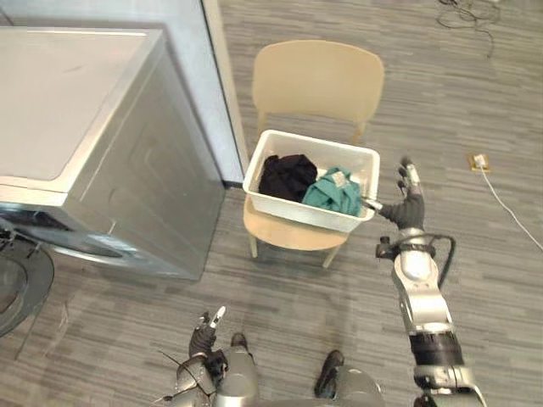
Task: Pick up the laundry basket with both hands and put the clothes into the washing machine.
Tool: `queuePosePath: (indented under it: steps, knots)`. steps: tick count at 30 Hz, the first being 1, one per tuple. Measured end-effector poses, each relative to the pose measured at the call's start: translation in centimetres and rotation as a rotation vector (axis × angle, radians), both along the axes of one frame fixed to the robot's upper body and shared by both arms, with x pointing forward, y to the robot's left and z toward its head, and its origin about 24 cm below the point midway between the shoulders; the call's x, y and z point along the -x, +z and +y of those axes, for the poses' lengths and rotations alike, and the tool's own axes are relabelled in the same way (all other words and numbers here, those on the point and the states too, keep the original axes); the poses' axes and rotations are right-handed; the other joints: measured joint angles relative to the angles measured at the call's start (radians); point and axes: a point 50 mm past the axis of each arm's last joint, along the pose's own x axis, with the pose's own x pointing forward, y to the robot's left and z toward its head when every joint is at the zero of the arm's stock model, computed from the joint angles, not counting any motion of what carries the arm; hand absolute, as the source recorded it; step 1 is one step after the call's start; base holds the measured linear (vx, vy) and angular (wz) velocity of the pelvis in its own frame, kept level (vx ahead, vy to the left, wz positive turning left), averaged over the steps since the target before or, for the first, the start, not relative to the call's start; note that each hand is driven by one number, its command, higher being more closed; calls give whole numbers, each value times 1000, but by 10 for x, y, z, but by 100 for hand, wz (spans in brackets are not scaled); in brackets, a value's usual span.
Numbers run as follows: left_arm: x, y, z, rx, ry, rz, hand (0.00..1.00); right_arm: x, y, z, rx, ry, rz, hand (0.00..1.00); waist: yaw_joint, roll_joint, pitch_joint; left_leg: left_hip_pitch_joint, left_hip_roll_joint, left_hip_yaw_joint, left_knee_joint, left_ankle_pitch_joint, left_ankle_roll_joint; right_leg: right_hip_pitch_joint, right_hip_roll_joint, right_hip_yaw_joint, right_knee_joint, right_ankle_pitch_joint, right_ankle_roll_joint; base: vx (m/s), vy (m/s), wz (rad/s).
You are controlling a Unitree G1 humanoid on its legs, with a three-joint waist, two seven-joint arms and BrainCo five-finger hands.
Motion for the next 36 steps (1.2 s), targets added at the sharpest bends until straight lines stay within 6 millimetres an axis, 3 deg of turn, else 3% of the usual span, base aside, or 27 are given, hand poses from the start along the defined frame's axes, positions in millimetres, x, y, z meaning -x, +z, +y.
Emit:
queuePosePath:
  steps: [2, 5, 7, 12, 17, 20, 23, 30, 36]
  knots:
    - [0, 1, 6, -19, -9, -5, 0, -22, 19, 6, 108, 19, -17, 0, -1, 0, 1, -18, -10, -12, 26, -10, 15, 20, -4, -9, -32, 21, 9, -16, 129, 24]
    - [-10, 10, 10, -41, -52, -53, 0, -56, 65, 2, 246, 2, -67, 0, 2, 2, 40, -75, -20, -31, 43, -14, 21, -6, -1, -26, -57, 47, 15, -71, 68, 15]
    - [-18, 17, 5, -35, -75, -98, 0, -75, 110, -8, 344, -42, -110, 0, 27, 5, 95, -120, -21, -44, 42, -14, 21, -48, 4, -25, -73, 79, 13, -155, 61, -5]
    - [-32, 25, 6, -39, -70, -151, 0, -92, 173, -22, 510, -160, -129, 0, 61, 11, 182, -217, -27, -74, 63, -8, 30, -106, 9, -49, -102, 126, 7, -139, 48, 7]
    - [-45, 32, -3, -8, -82, -205, 0, -97, 190, -52, 525, -279, -25, 0, 107, 15, 193, -317, -31, -99, 90, 0, 42, -149, 26, -75, -171, 183, 4, -80, 32, 7]
    - [-52, 36, -7, 23, -76, -234, 0, -98, 190, -59, 514, -295, 5, 0, 113, 14, 198, -373, -33, -112, 104, 6, 50, -178, 31, -86, -185, 196, 5, -41, 22, 12]
    - [-56, 38, -9, 29, -81, -248, 0, -99, 188, -62, 525, -299, 30, 0, 125, 14, 207, -406, -34, -123, 109, 9, 52, -202, 35, -91, -197, 209, 2, -34, 11, 1]
    - [-76, 50, -14, 77, -65, -308, 0, -100, 210, -61, 602, -327, 65, 0, 154, 10, 237, -480, -28, -147, 114, 19, 51, -245, 56, -115, -234, 239, -8, -26, -5, 3]
    - [-99, 68, -33, 130, -98, -392, 0, -100, 206, -73, 664, -361, 153, 0, 169, 11, 246, -527, -38, -166, 95, 41, 54, -277, 57, -141, -250, 244, -9, -9, -4, 9]
